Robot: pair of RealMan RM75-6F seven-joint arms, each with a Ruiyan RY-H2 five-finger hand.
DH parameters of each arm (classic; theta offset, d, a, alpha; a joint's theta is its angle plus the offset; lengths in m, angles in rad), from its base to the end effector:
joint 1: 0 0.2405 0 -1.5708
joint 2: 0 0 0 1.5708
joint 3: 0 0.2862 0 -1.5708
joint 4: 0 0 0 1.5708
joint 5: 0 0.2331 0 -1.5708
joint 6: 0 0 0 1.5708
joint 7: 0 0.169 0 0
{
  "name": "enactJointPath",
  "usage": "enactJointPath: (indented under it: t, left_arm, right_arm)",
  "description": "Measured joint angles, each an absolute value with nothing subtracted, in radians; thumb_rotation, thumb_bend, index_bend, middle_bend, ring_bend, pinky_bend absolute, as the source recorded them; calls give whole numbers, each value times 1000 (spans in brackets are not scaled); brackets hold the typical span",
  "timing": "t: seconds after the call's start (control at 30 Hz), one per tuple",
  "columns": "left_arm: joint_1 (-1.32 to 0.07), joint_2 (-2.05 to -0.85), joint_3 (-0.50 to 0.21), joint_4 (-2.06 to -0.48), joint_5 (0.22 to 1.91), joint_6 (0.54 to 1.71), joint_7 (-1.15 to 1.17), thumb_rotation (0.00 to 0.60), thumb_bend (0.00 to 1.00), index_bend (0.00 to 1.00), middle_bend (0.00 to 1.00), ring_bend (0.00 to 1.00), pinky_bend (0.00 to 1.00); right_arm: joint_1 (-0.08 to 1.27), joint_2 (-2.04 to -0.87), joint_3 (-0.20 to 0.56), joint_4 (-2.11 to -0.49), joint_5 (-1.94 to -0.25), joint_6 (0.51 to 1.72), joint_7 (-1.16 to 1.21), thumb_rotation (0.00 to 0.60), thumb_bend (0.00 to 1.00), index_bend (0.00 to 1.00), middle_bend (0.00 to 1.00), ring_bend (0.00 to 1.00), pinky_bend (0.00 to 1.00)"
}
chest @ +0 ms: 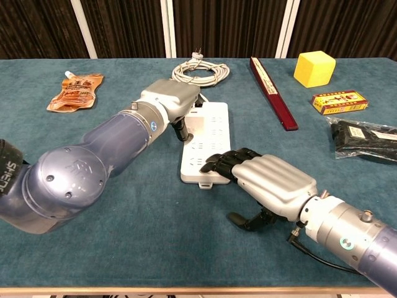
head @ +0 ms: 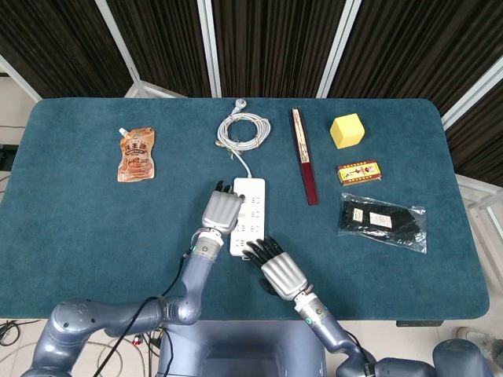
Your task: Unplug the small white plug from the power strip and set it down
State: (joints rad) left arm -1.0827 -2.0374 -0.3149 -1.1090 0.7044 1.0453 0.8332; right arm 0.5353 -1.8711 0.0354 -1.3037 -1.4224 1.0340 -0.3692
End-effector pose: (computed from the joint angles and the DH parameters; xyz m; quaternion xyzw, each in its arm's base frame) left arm -0.0362 0.4154 -0.1702 -0.7543 -0.3201 -0.3140 0.4795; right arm -0.1671 -0.2785 -0.1592 0.7860 -0.3540 0.3712 0.3450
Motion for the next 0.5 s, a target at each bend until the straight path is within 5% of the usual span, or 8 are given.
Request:
enactJointPath:
  t: [0.5]
  left_arm:
    - [-1070,-2036,-333,-1114,761,1064,798,600,411,752,775,297,172]
  right_arm:
    - [531,-1873,25,-1309,-1422,1032,-374,600,407,142,183,85,71]
